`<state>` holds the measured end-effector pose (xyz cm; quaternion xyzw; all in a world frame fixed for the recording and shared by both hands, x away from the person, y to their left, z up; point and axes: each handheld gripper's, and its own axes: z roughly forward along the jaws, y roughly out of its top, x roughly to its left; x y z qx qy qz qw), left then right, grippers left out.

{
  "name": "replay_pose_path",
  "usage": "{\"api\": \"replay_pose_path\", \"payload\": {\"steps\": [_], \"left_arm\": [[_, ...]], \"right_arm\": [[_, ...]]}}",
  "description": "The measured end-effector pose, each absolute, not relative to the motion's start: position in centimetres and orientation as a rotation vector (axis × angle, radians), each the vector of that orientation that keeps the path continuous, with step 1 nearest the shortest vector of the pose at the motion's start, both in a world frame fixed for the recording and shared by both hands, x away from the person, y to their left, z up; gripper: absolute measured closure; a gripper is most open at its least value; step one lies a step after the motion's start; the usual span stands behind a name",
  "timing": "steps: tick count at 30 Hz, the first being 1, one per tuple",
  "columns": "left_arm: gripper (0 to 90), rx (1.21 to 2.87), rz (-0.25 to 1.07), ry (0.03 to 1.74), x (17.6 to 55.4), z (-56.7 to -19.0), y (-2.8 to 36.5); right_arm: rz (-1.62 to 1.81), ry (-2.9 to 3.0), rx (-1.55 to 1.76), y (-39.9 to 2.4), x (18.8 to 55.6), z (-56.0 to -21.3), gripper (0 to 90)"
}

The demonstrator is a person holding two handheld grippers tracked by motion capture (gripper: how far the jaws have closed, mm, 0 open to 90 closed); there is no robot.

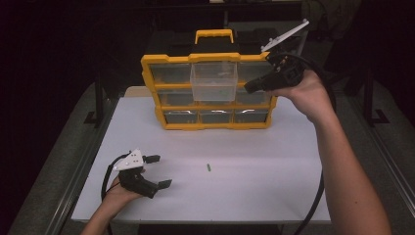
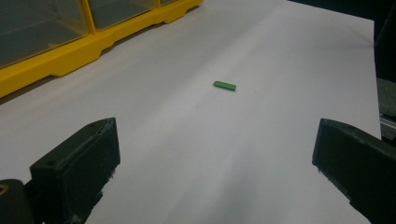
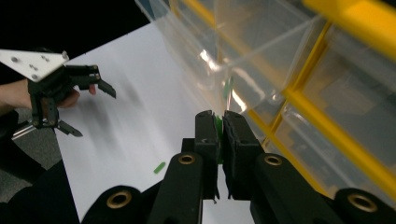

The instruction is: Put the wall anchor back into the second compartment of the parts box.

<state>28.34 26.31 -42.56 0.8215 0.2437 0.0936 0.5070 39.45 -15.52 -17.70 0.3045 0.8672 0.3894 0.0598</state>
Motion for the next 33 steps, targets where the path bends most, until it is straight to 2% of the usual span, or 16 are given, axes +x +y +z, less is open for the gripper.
{"api": "replay_pose_path", "payload": {"steps": [11,28,29,31,33], "left_arm": [[0.7,1.985,0.224,0.589,28.3,-42.5,26.3],[0.7,1.979,0.226,0.590,28.3,-42.5,26.4],[0.7,1.979,0.226,0.590,28.3,-42.5,26.4],[0.7,1.979,0.226,0.590,28.2,-42.5,26.5],[0.7,1.978,0.226,0.591,28.3,-42.5,26.4]], "right_arm": [[1.189,2.600,0.889,-14.4,40.4,-14.7,84.2],[1.142,2.626,0.852,-10.7,43.0,-14.9,83.2],[1.126,2.612,0.843,-10.6,43.1,-15.1,74.9],[1.135,2.601,0.845,-10.6,43.2,-15.1,72.3],[1.157,2.589,0.863,-10.8,43.2,-15.0,62.0]]}}
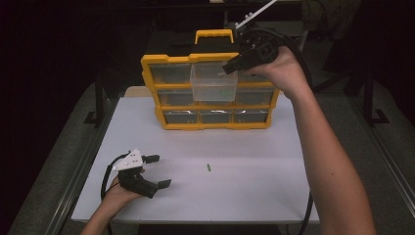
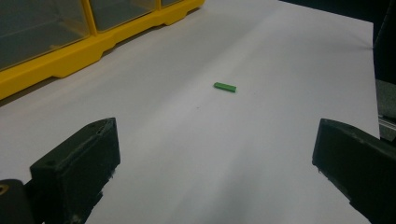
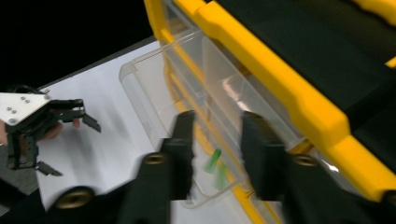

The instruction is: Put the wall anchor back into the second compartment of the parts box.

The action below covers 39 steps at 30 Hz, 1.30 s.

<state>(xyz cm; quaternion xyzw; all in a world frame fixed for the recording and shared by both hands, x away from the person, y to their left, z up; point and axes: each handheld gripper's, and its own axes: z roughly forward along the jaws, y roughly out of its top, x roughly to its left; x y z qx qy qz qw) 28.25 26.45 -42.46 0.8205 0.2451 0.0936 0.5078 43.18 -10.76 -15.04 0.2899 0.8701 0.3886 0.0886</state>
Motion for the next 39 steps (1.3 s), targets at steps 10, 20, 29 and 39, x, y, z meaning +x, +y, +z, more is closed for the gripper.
{"api": "replay_pose_path", "payload": {"steps": [10,20,29,39], "left_arm": [[0.7,1.981,0.226,0.590,28.3,-42.5,26.4],[0.7,1.974,0.227,0.590,28.3,-42.5,26.4],[0.7,1.977,0.231,0.586,28.3,-42.5,26.4],[0.7,1.972,0.230,0.588,28.3,-42.5,26.3]], "right_arm": [[1.195,2.521,0.877,-12.3,42.1,-15.0,36.8],[1.195,2.485,0.904,-13.6,40.5,-17.7,24.3],[1.176,2.486,0.894,-13.6,39.1,-21.3,20.0],[1.168,2.489,0.907,-12.4,37.9,-25.7,19.3]]}}
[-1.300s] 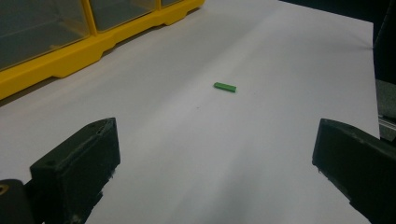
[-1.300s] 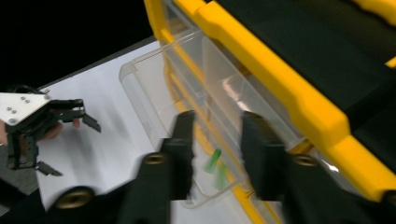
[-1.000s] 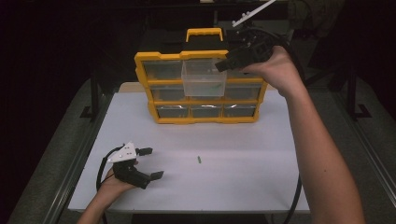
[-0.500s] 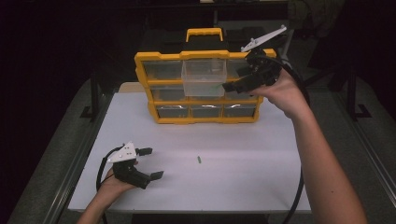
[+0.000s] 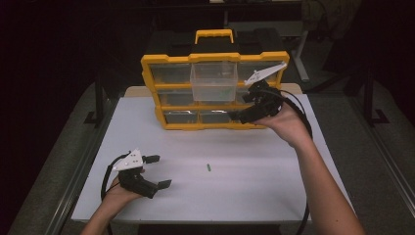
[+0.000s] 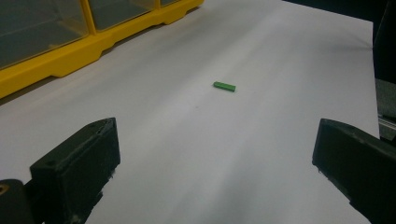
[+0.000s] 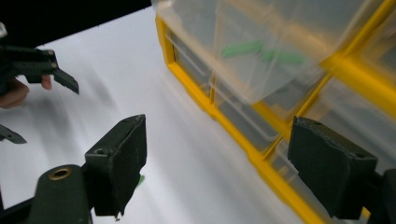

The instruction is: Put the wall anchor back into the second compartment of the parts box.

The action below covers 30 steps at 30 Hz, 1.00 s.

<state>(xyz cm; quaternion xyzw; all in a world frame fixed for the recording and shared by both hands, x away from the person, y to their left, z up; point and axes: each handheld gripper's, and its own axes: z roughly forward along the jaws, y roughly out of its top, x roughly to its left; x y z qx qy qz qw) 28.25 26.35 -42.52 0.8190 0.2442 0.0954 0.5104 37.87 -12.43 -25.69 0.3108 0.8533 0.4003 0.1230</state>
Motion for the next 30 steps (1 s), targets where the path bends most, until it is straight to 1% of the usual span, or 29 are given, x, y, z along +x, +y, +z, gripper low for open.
{"api": "replay_pose_path", "payload": {"steps": [10,15,21,23,27,30], "left_arm": [[0.7,1.973,0.227,0.586,28.2,-42.5,26.3],[0.7,1.990,0.225,0.579,28.2,-42.6,26.2],[0.7,1.986,0.225,0.582,28.2,-42.6,26.2],[0.7,1.986,0.224,0.581,28.2,-42.6,26.2],[0.7,1.989,0.227,0.578,28.2,-42.6,26.2],[0.7,1.989,0.227,0.577,28.2,-42.6,26.2]], "right_arm": [[1.132,2.530,0.906,-10.6,36.7,-30.7,19.1],[1.129,2.551,0.907,-9.7,36.2,-32.5,20.0],[1.131,2.591,0.904,-8.0,35.6,-35.3,23.8],[1.124,2.615,0.907,-7.5,35.5,-36.2,27.3],[1.093,2.662,0.902,-6.4,35.3,-37.8,30.0],[1.058,2.705,0.922,-5.7,35.2,-39.0,35.0]]}}
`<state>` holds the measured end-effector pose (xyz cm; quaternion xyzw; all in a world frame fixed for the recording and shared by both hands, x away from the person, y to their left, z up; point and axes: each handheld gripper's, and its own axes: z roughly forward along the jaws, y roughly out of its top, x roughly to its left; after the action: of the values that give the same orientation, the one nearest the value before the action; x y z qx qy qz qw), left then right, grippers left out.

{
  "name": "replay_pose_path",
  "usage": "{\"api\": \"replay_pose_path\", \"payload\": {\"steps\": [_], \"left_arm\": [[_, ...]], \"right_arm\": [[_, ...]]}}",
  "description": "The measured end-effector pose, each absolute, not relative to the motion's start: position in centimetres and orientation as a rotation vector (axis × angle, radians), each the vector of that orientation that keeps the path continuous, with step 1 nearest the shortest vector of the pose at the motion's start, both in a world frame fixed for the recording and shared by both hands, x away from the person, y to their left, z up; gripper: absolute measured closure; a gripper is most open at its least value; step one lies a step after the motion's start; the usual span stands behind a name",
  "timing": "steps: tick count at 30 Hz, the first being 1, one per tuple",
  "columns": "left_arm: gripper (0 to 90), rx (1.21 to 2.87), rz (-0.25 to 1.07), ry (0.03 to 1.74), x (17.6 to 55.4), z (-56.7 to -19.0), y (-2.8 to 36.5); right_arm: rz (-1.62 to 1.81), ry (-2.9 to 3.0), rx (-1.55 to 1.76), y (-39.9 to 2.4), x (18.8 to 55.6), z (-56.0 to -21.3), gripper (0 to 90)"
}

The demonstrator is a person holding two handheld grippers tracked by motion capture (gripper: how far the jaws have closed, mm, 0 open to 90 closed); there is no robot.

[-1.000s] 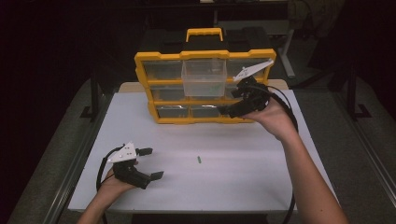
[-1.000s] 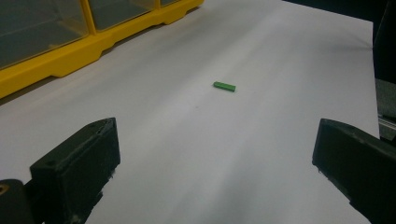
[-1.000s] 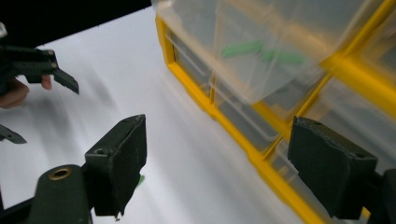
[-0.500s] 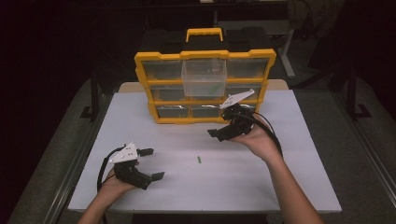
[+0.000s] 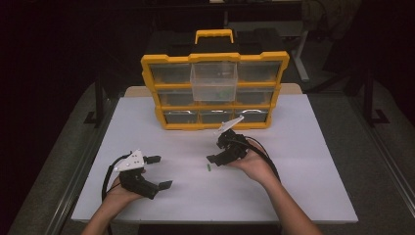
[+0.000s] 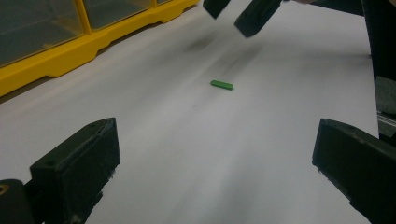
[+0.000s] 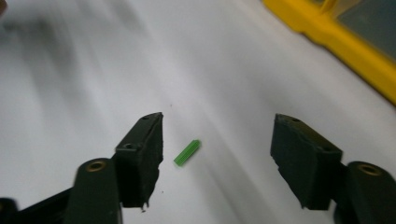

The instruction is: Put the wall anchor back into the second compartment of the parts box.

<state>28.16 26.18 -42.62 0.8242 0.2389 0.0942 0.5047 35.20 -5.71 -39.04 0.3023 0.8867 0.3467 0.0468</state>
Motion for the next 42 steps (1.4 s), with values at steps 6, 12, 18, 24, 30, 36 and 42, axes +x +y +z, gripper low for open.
{"api": "replay_pose_path", "payload": {"steps": [6,12,18,24,30,36,42], "left_arm": [[0.7,1.989,0.227,0.577,28.2,-42.6,26.2],[0.8,1.990,0.225,0.578,28.2,-42.6,26.2],[0.7,1.991,0.224,0.578,28.2,-42.6,26.2],[0.7,1.991,0.224,0.578,28.2,-42.7,26.1],[0.8,1.990,0.224,0.578,28.2,-42.7,26.1],[0.8,1.991,0.224,0.577,28.2,-42.6,26.1],[0.7,1.991,0.227,0.575,28.2,-42.6,26.2]], "right_arm": [[1.014,2.743,0.887,-4.8,35.1,-40.6,48.8],[0.994,2.791,0.899,-4.0,35.1,-41.8,60.9],[0.954,2.818,0.905,-3.4,35.0,-42.5,69.4],[0.924,2.834,0.876,-2.9,35.1,-43.3,74.7],[0.882,2.810,0.852,-2.7,34.8,-43.5,83.0],[0.880,2.820,0.840,-2.8,34.9,-43.3,84.0],[0.916,2.845,0.863,-3.8,35.2,-42.1,84.0]]}}
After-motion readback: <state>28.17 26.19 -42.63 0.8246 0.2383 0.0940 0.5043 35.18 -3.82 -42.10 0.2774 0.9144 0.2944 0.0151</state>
